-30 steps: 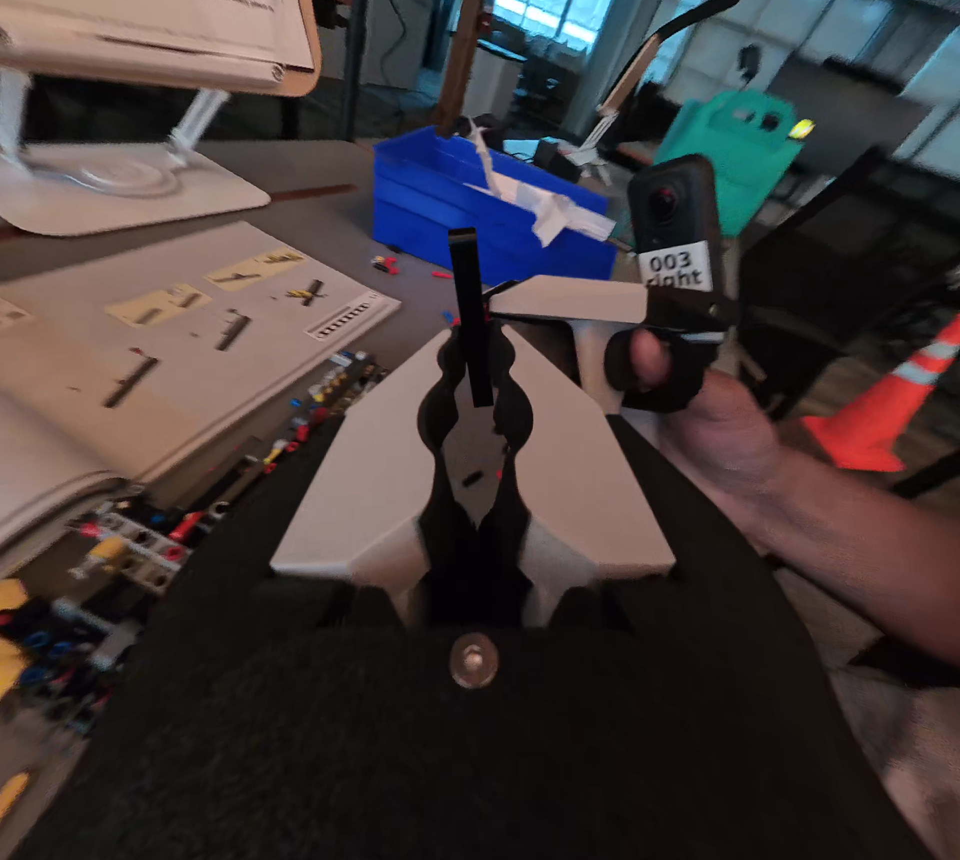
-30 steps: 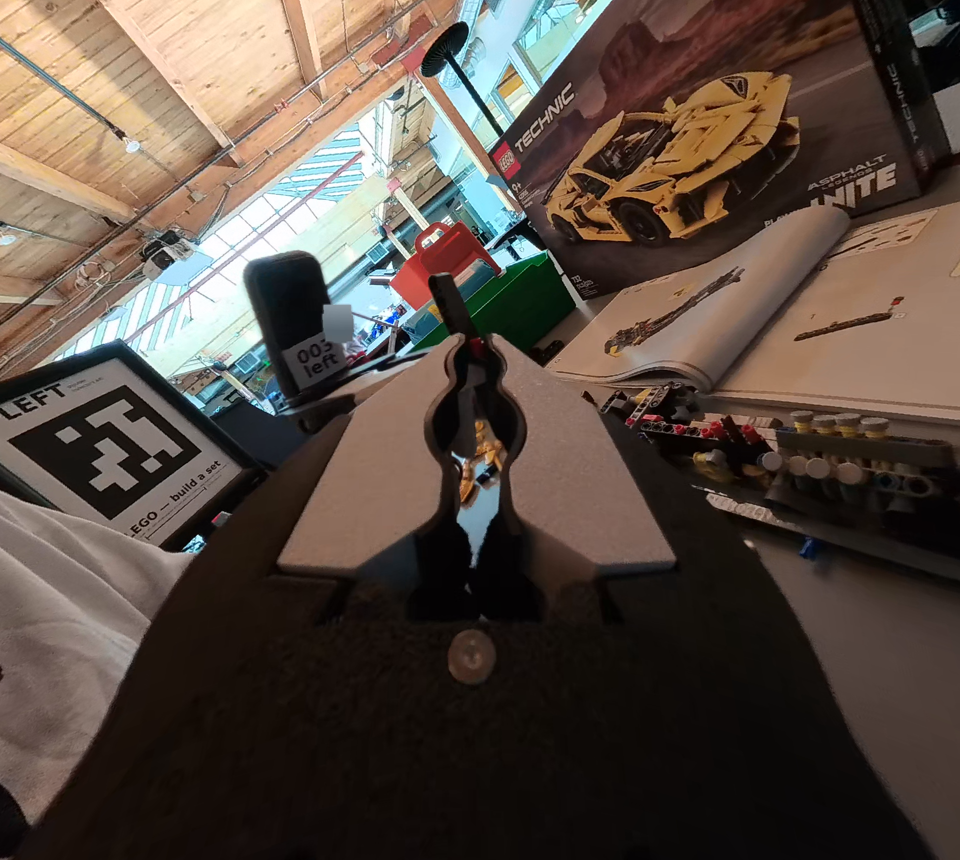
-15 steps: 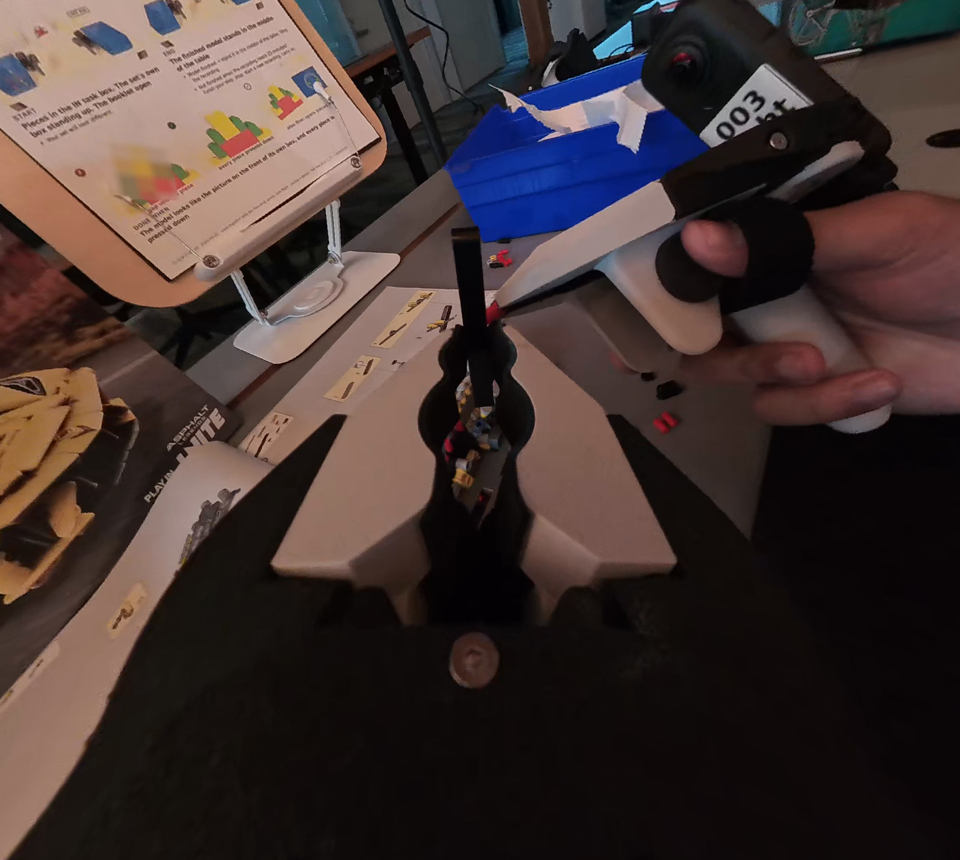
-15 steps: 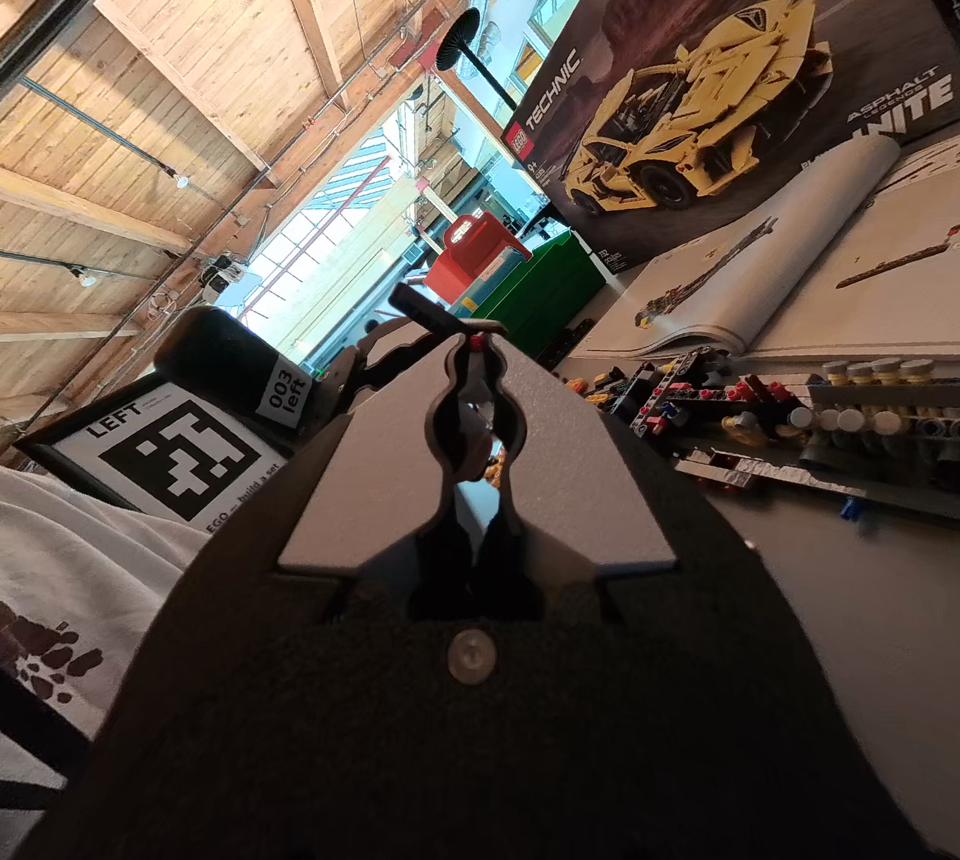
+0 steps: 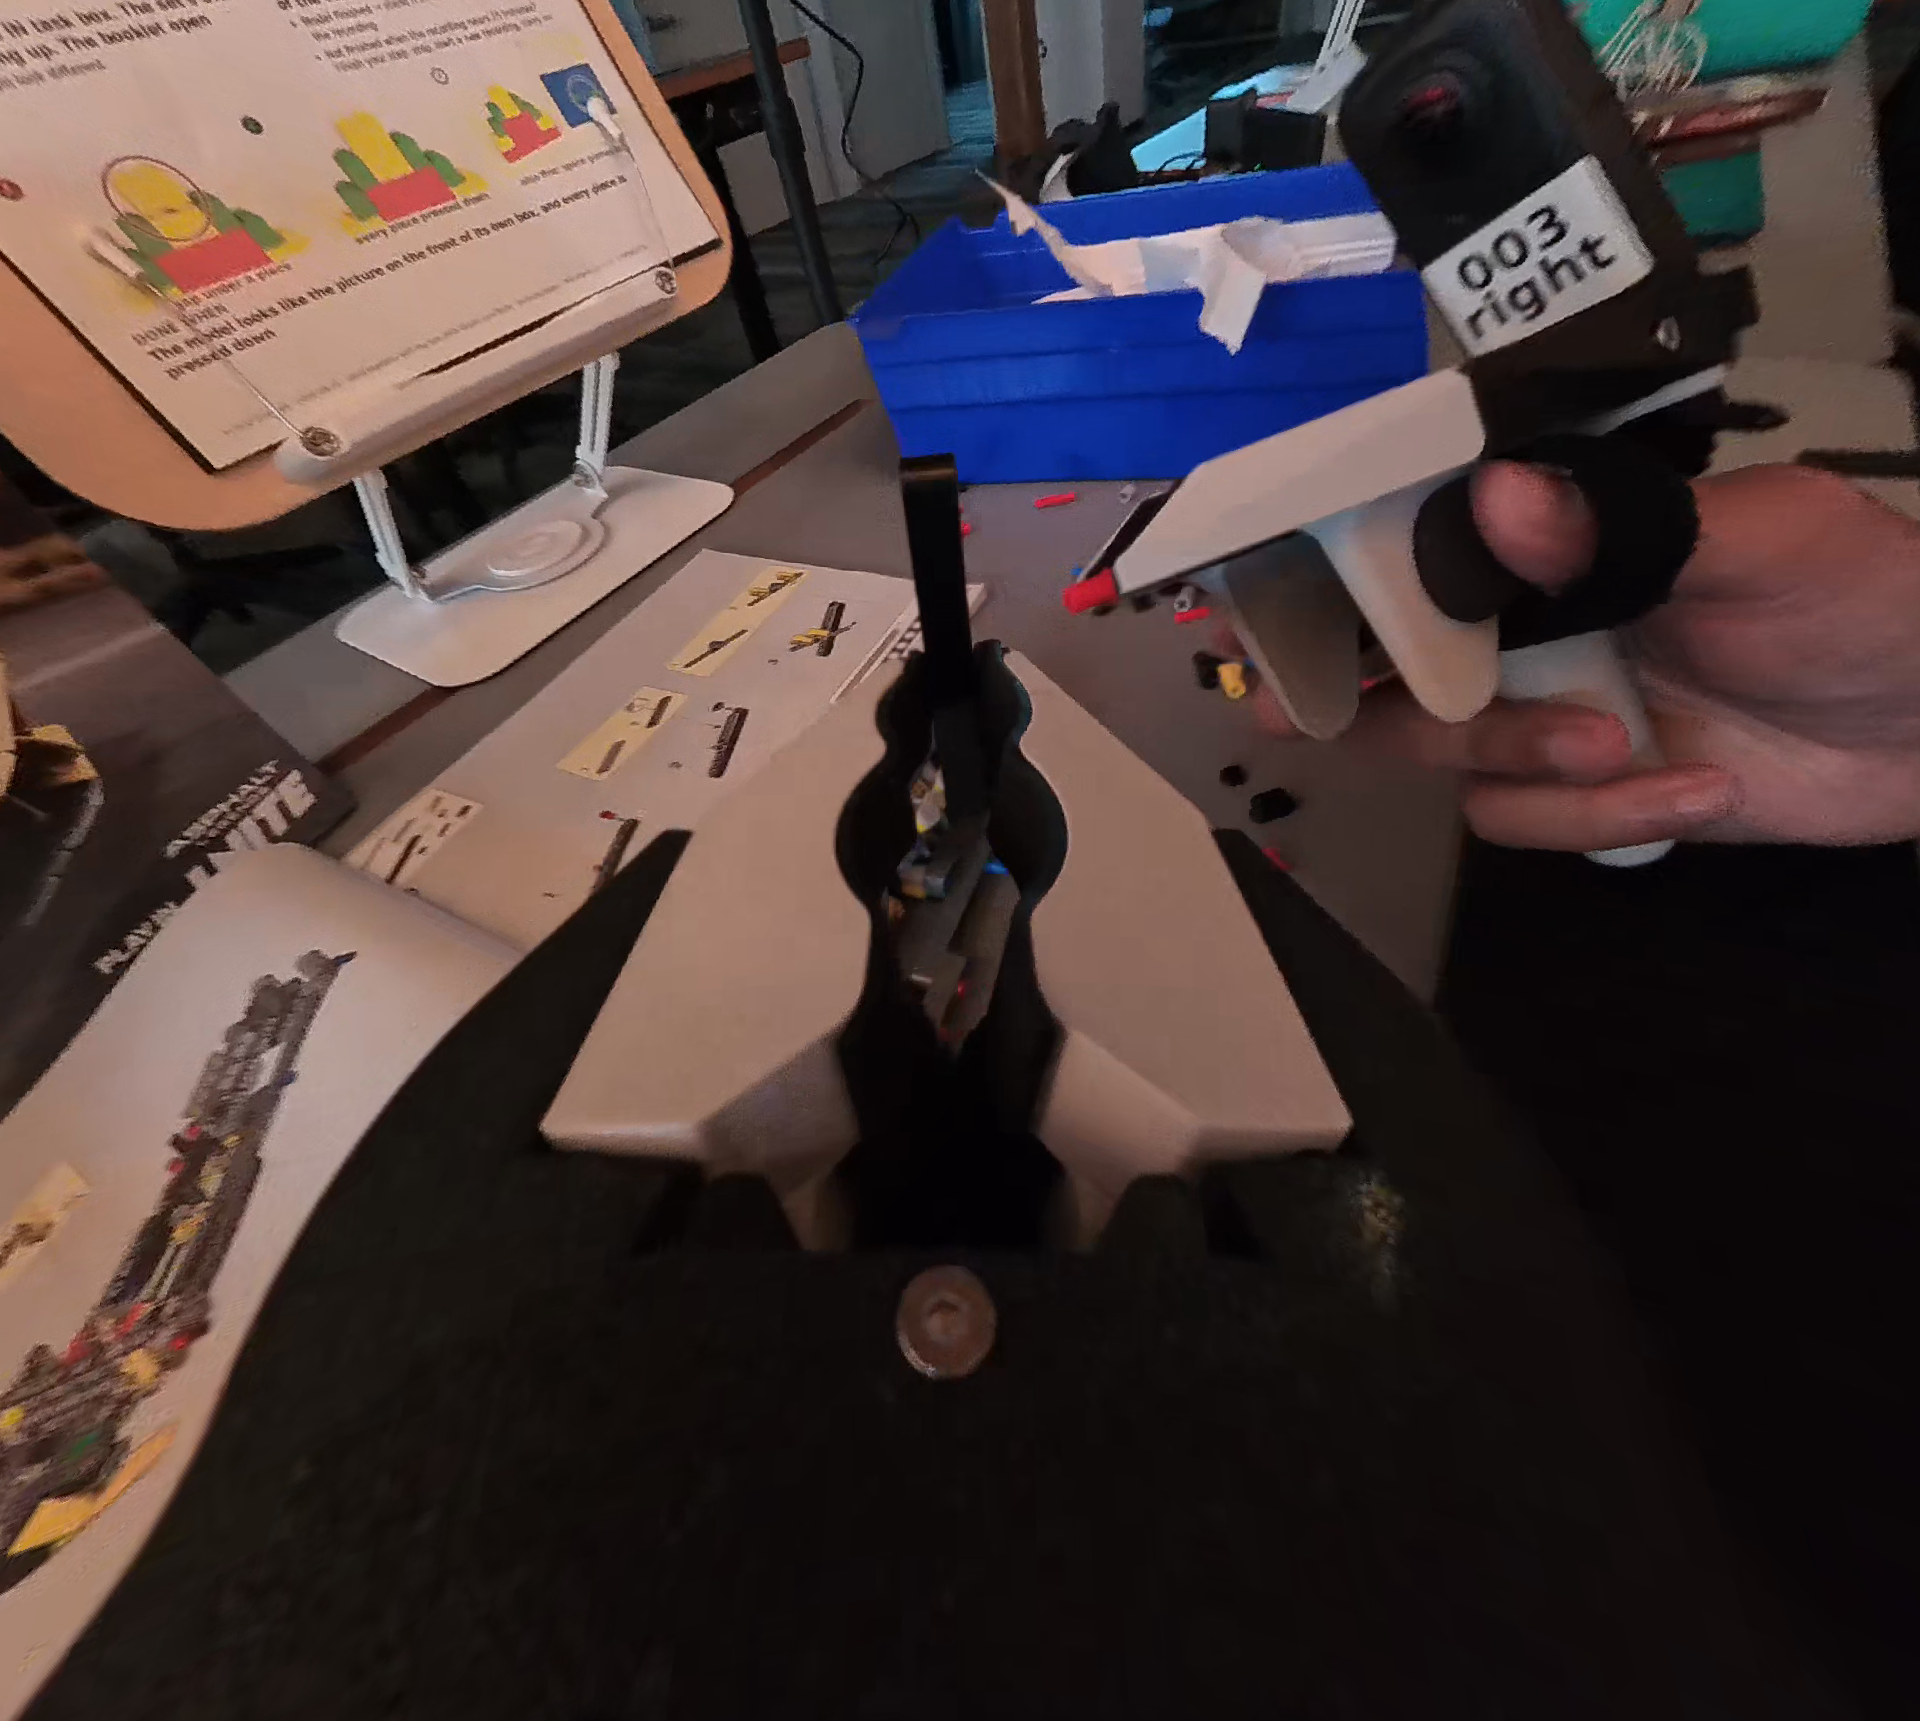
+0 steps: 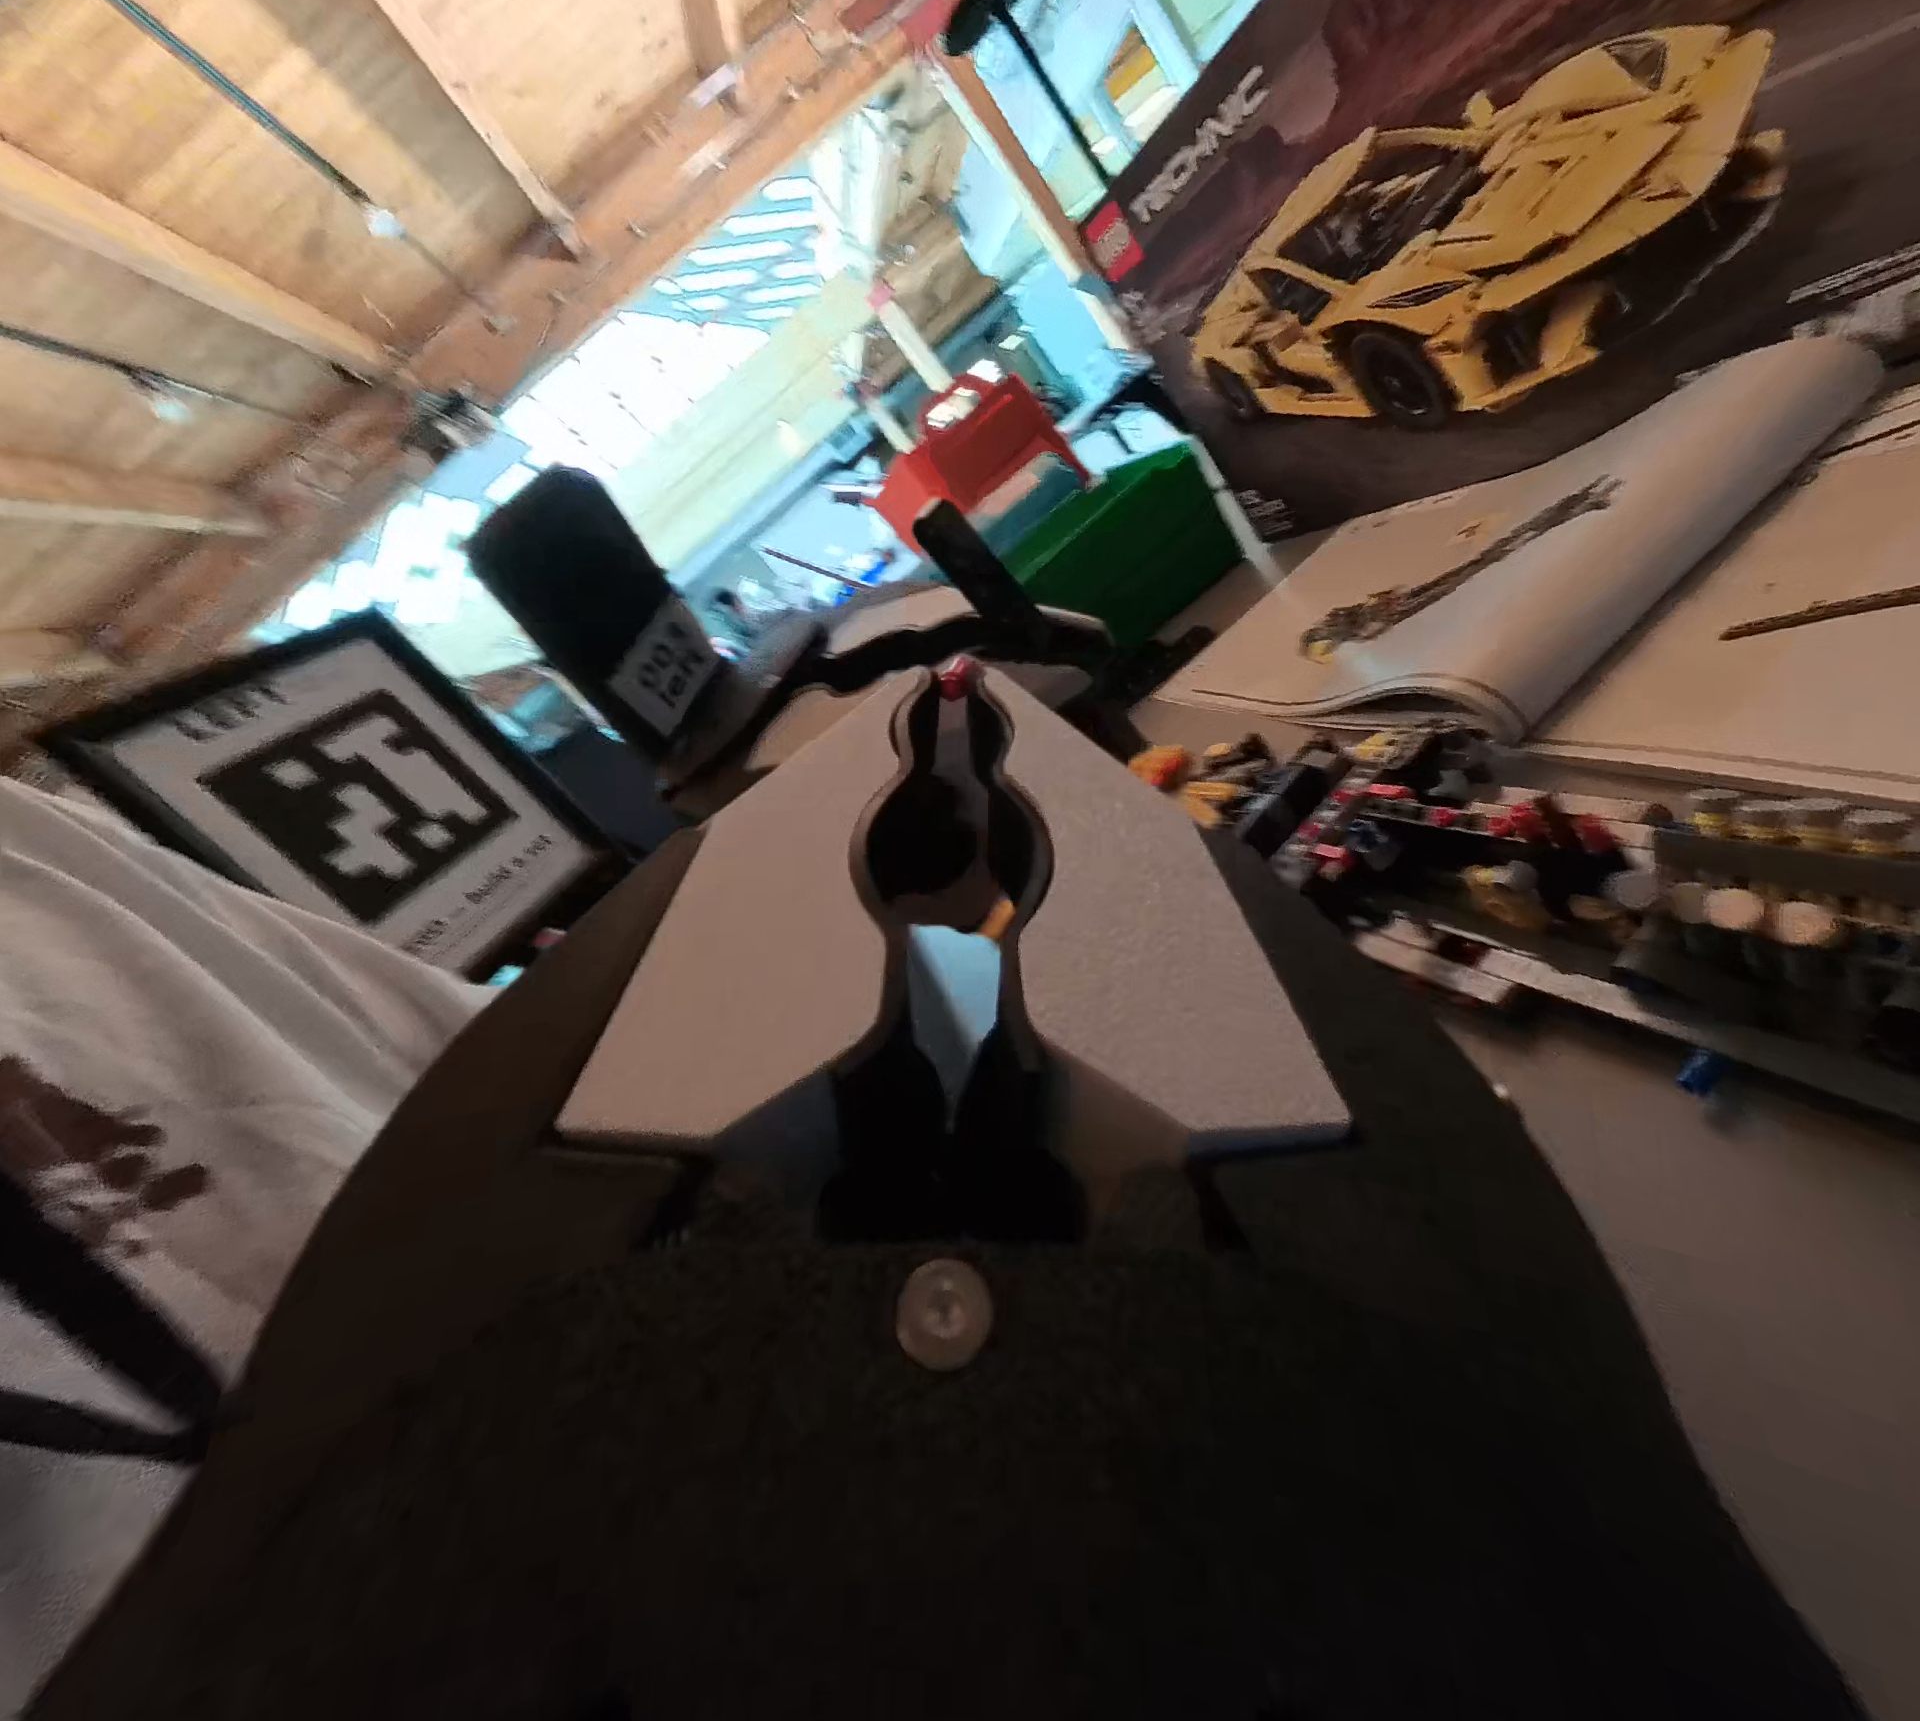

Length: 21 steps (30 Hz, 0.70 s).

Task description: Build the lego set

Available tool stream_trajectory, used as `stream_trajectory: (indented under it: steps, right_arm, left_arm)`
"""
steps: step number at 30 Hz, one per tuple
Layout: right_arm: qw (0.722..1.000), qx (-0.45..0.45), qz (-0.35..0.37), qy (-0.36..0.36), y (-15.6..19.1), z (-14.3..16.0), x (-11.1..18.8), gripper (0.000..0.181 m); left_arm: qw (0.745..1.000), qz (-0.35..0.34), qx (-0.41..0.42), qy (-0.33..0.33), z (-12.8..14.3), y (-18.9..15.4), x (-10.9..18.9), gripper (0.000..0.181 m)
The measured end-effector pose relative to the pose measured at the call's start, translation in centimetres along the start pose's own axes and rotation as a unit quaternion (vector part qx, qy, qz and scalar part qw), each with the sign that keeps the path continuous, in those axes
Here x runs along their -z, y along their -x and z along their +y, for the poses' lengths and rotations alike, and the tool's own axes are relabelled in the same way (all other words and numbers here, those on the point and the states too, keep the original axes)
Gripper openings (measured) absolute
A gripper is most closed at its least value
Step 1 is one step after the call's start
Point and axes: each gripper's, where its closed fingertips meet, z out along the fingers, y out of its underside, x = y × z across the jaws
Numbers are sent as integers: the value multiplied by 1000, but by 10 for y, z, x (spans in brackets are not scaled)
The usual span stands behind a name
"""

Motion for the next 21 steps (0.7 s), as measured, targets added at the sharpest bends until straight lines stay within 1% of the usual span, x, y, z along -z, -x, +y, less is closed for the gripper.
stream_trajectory:
  steps: [2,5,9,21]
  right_arm:
    - [999,-42,-30,4,4,0,1,4]
    - [999,-42,-22,24,0,9,-1,4]
    - [999,-43,-12,16,-3,7,1,4]
    - [995,40,73,63,-16,14,0,4]
  left_arm:
    - [1000,12,16,-9,-3,-3,0,7]
    - [999,24,25,-18,-5,-9,0,6]
    - [999,23,24,-15,-3,-10,0,6]
    - [1000,-1,-19,8,7,-7,-2,6]
